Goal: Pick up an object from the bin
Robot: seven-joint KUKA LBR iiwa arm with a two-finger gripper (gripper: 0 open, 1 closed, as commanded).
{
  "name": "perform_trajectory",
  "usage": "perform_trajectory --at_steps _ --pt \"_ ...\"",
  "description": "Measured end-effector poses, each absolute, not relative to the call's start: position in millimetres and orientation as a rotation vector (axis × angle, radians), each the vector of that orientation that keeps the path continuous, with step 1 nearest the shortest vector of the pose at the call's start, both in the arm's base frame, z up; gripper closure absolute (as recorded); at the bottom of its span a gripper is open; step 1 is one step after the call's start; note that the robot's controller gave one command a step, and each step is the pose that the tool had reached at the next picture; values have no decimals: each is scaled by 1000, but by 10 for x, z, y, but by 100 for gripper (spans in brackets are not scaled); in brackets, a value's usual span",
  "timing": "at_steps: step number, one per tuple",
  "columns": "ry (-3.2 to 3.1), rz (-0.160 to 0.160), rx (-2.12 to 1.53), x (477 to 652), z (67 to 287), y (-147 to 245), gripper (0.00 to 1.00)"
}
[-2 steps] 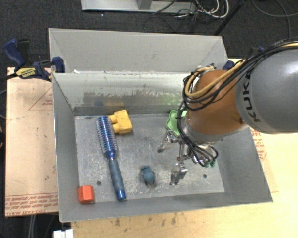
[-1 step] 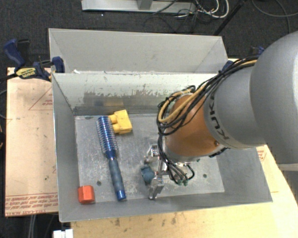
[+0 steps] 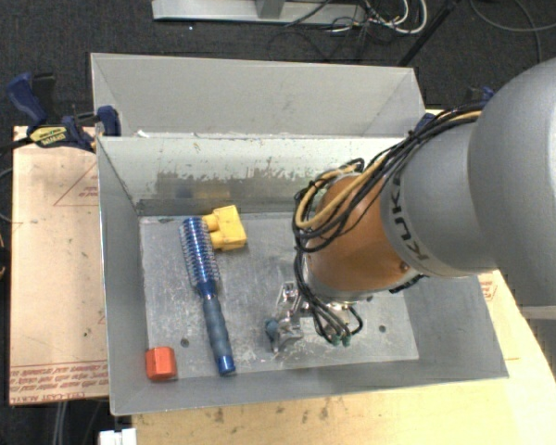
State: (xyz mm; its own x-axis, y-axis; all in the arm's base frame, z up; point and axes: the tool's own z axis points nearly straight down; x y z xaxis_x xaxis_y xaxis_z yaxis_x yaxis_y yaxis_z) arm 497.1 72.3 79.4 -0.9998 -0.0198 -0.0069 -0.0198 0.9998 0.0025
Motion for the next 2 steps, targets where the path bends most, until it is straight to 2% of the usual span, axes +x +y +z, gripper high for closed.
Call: perform_trajectory --at_steps 1,2 --pt "3130 0 -93 5136 1875 397 100" --pt "3088 0 -545 4884 2625 284 100"
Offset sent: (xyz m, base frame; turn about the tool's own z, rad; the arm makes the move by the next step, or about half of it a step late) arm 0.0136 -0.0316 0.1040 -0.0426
